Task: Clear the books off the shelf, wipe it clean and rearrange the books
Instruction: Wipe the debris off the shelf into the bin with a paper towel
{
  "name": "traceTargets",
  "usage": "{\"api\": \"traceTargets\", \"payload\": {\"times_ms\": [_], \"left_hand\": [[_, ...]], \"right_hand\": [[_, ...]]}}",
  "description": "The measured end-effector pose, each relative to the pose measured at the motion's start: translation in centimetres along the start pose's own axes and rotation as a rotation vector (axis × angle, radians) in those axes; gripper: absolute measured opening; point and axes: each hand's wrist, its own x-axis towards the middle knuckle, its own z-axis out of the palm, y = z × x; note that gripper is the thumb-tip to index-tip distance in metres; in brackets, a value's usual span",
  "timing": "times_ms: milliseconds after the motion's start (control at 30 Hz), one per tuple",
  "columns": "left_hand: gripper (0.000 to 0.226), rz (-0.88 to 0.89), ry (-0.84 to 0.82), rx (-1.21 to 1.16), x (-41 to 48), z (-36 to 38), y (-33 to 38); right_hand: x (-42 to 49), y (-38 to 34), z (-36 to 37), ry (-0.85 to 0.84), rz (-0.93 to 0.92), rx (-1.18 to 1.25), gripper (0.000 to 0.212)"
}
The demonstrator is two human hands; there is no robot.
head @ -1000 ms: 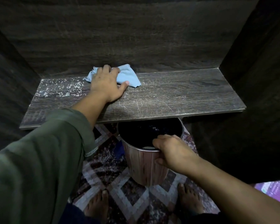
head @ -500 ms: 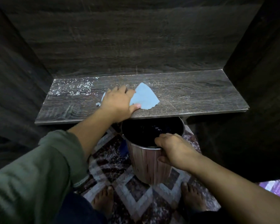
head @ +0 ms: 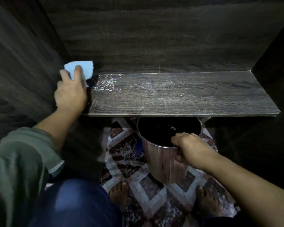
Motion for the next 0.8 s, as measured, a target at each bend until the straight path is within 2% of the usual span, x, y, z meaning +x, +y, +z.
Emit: {"api": "traceTargets", "payload": {"times_ms": [67, 167, 267, 400, 500, 667, 800], "left_hand": [[0.042, -0.024, -0.071, 0.057, -0.2, 0.7, -1.0], [0.038, -0.142, -0.178, 0.006, -0.9, 1.7, -0.7], [0.032, -0.212, -0.184, -0.086, -1.0, 2.4, 0.2], [0.027, -0.138, -0.215, -0.193, -0.9, 2.8, 3.0], [0.028, -0.022, -0.250, -0.262, -1.6, 2.9, 7.5], [0.030, 0.063, -0.285, -0.402, -3.7, 2.4, 15.7], [0.030, 0.123, -0.241, -0.357, -3.7, 2.0, 16.7]], "right_hand": [[0.2, -0.2, 0.1, -0.008, 0.000, -0.008, 0.029], [0.3, -0.4, 0.2, -0.011, -0.018, -0.011, 0.030], [0.3, -0.6, 0.3, -0.017, -0.031, 0.008, 0.029], [0.2, -0.7, 0.5, -0.033, -0.029, 0.003, 0.030], [0.0, -0.5, 0.6, -0.052, -0.022, -0.001, 0.031], [-0.1, -0.2, 0.7, -0.046, -0.012, 0.003, 0.030], [0.1, 0.0, 0.5, -0.033, -0.012, 0.028, 0.031]]}}
